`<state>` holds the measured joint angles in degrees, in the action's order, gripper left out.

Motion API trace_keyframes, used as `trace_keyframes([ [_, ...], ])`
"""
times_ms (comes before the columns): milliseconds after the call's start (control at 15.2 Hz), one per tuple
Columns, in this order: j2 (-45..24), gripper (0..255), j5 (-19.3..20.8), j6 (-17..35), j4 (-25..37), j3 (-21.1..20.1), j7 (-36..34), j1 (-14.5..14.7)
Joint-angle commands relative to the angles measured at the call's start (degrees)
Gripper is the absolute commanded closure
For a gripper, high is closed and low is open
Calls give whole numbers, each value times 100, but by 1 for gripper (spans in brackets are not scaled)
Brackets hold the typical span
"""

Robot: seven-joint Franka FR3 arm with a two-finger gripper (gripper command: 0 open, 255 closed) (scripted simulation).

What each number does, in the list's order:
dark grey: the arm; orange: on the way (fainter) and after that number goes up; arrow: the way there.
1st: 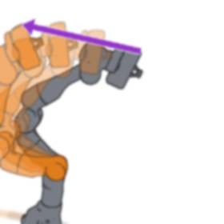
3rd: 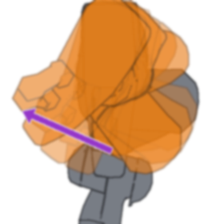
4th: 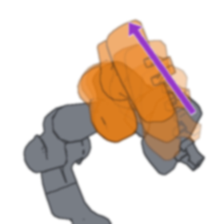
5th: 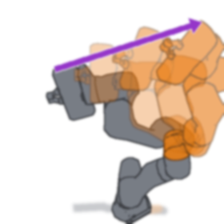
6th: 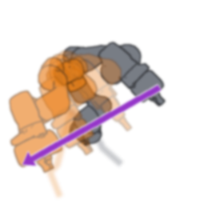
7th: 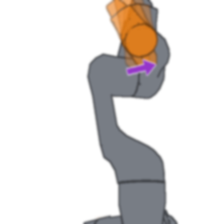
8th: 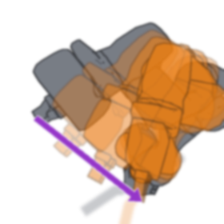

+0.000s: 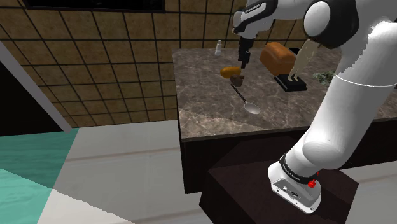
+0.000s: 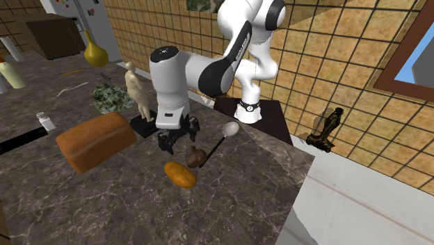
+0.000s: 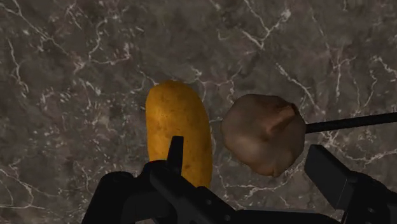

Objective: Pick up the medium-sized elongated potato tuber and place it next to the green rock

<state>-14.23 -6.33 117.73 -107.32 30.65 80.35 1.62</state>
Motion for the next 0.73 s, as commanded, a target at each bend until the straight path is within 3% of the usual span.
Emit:
trace_keyframes([
  [0,-547,0,-252,-24,442,-86,498,-189],
  [264,-1410,0,-528,-178,1311,-312,1104,-530],
  [660,-1587,0,-626,202,1094,-374,1166,-565],
])
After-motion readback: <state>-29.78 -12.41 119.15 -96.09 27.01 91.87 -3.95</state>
